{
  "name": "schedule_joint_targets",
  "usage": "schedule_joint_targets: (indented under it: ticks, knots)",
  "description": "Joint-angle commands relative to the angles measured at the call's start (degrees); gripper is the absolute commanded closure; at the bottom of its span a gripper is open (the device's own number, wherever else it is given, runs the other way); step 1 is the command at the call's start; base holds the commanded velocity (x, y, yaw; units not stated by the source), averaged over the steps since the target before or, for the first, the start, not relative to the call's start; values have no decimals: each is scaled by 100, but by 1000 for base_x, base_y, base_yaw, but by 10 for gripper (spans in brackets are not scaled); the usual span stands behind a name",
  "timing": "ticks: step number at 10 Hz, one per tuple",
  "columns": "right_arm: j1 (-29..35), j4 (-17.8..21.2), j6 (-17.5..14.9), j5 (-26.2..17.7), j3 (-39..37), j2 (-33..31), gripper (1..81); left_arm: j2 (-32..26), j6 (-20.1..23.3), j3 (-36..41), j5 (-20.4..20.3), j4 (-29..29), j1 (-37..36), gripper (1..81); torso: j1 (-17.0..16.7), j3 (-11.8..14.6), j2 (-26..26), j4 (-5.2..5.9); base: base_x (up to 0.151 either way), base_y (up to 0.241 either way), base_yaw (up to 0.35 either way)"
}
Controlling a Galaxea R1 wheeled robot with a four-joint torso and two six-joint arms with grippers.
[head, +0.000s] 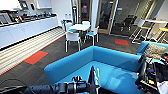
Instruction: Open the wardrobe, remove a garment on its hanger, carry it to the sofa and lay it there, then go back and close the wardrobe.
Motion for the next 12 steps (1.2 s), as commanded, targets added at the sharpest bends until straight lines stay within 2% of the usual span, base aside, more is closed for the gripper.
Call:
schedule_joint_targets:
  ticks: [1,3,8,9,10,12]
  knots:
    - [-41,-93,-15,-288,9,-2,10,-20,0,317,-448,27,-1253,811,0,0,0,0,0,0,0]
    - [-41,-84,-6,-287,9,-2,10,-28,-165,247,-457,-140,-1832,811,0,0,0,0,0,0,0]
    - [12,-84,-6,-288,0,24,10,129,-746,-52,-458,-158,-2580,811,0,-2,0,0,0,0,0]
    - [12,-84,-6,-270,0,24,10,173,-834,-105,-457,-158,-2729,811,0,-2,0,309,0,0,0]
    - [30,-84,-6,-261,0,24,10,191,-896,-114,-457,-158,-2826,811,0,-2,0,522,0,0,0]
    - [47,-84,-6,-270,0,24,10,235,-940,-123,-448,-167,-2958,811,2,-2,0,668,0,0,0]
